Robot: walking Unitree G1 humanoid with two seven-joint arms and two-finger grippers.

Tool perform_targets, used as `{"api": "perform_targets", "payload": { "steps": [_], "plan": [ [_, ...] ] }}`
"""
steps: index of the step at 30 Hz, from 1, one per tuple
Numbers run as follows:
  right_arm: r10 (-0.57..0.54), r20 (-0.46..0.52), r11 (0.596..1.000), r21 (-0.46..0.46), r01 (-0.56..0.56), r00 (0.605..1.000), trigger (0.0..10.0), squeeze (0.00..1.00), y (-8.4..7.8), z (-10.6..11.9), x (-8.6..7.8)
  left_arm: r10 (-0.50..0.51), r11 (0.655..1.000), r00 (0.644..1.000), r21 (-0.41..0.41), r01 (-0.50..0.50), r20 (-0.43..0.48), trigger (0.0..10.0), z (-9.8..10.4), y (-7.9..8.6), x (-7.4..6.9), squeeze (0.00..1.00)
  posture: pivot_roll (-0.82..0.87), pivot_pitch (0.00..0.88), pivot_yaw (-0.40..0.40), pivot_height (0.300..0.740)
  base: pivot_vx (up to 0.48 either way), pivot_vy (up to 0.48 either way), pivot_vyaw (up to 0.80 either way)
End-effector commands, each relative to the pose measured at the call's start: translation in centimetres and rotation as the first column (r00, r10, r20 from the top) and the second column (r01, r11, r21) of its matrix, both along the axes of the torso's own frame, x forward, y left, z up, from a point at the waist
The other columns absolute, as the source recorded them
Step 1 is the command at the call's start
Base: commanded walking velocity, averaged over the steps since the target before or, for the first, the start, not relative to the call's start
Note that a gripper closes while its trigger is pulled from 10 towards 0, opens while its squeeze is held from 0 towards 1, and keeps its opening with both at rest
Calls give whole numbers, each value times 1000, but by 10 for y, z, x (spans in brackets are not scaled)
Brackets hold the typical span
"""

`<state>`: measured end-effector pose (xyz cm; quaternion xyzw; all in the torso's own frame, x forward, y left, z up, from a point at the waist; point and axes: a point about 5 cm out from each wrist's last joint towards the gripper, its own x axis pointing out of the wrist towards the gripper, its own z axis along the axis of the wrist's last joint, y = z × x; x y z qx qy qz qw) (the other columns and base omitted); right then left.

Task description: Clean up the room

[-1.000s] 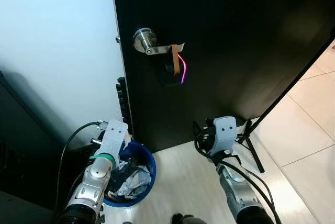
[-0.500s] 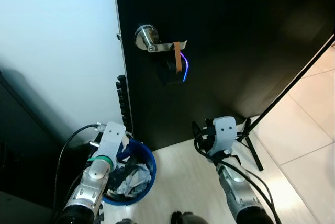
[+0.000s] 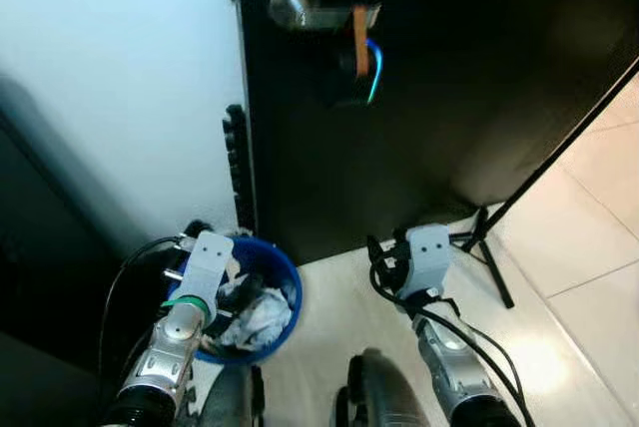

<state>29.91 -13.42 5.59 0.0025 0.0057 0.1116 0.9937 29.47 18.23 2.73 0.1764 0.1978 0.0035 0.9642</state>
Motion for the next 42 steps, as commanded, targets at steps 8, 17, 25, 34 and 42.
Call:
{"api": "perform_targets", "payload": {
  "steps": [8, 17, 25, 34, 42],
  "plan": [
    [-9, -16, 1000, -11, 8, 1000, 10000, 0, -5, -3, -1, -3, 1000, 999, 7, 3, -44, 10000, -10, 4, -3, 0, 11, 104, 11, 625, 0, 0, 0],
    [-8, -15, 1000, -10, 8, 1000, 10000, 0, -6, -3, -3, 136, 987, 990, 80, -139, 39, 10000, 5, 34, 11, 1000, 7, 108, 6, 625, 0, 0, 0],
    [-2, -13, 1000, -8, 2, 1000, 10000, 0, -5, -3, -4, 48, 999, 998, 5, -48, 48, 10000, 9, 22, 18, 0, 6, 111, 6, 625, 0, 0, 0],
    [-2, -12, 1000, -8, 2, 1000, 10000, 0, -4, -3, -4, 34, 999, 998, 27, -36, 58, 10000, 6, 17, 16, 1000, 2, 113, 8, 625, 0, 0, 0],
    [-3, -11, 1000, -9, 3, 1000, 10000, 0, -5, -2, -4, -44, 997, 985, 64, 34, 165, 10000, 21, 10, 21, 0, 6, 110, 12, 625, 0, 0, 0]
  ]
}}
